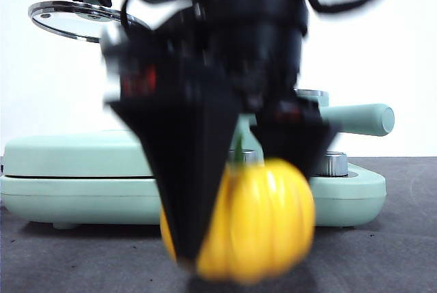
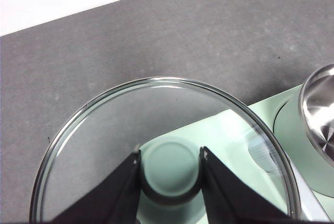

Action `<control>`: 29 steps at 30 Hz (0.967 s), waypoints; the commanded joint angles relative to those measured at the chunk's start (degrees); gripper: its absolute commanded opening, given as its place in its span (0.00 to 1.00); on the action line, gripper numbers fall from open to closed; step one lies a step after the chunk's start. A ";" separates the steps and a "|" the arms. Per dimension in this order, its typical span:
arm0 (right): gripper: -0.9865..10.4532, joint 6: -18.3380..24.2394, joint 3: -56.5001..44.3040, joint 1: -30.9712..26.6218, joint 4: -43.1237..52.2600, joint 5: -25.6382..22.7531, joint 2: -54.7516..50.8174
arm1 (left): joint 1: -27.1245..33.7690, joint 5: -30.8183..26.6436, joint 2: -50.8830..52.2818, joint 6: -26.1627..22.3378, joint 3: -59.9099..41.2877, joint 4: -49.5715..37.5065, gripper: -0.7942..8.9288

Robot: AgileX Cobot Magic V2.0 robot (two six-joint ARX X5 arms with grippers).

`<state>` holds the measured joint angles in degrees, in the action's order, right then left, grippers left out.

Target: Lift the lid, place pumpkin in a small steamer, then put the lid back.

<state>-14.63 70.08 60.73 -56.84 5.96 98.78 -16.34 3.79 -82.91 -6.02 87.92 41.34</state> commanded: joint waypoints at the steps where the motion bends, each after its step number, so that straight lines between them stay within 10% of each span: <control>1: 0.35 3.67 6.16 -0.79 -4.94 -1.18 0.85 | -0.07 0.07 0.09 -0.55 1.79 -1.53 0.16; 29: 0.35 12.11 52.70 -29.94 -20.72 -4.28 21.09 | 0.26 0.04 0.09 -0.55 1.70 -1.60 0.16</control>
<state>-3.18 121.34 30.28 -76.44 1.61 118.45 -15.97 3.79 -82.91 -6.04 87.92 40.97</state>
